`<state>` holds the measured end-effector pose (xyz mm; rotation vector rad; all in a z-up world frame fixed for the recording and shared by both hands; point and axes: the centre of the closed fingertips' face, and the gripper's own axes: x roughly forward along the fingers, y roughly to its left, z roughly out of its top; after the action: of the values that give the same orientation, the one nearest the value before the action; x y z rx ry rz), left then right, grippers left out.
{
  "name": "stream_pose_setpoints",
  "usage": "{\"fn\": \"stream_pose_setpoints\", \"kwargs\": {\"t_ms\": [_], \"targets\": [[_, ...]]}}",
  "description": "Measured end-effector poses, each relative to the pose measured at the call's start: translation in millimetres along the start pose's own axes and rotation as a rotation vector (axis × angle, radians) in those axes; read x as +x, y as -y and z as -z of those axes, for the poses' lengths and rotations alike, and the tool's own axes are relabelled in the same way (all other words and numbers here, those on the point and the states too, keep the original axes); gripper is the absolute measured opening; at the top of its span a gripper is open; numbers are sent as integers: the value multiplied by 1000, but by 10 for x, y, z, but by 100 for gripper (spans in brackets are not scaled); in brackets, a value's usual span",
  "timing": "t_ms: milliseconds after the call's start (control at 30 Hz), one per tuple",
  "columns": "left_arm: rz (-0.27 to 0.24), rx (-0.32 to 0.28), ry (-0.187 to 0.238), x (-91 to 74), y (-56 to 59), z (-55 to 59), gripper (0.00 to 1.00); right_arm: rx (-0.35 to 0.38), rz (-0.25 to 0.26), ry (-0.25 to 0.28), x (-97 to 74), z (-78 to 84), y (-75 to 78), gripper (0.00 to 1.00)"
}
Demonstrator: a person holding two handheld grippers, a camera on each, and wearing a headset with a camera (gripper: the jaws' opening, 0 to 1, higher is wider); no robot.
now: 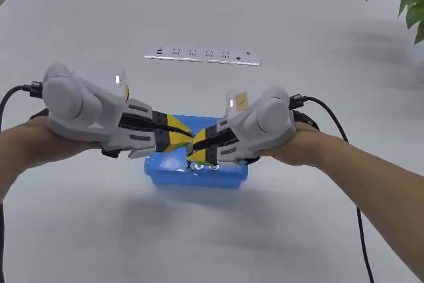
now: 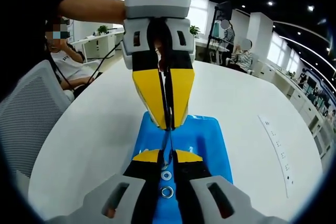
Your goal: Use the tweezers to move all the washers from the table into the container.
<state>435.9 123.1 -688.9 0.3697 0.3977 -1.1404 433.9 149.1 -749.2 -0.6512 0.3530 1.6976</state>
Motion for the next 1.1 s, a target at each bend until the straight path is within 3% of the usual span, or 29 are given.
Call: {"fn": "stream_pose_setpoints", "kwargs": {"t_ms": [433,1100], "targets": [[5,9,4,-39,5,-83,6,-2,11,11,-56,-71,1,10],[38,36,21,-93,157,-390,5,-5,45,20,-299,-247,-115,14]]}}
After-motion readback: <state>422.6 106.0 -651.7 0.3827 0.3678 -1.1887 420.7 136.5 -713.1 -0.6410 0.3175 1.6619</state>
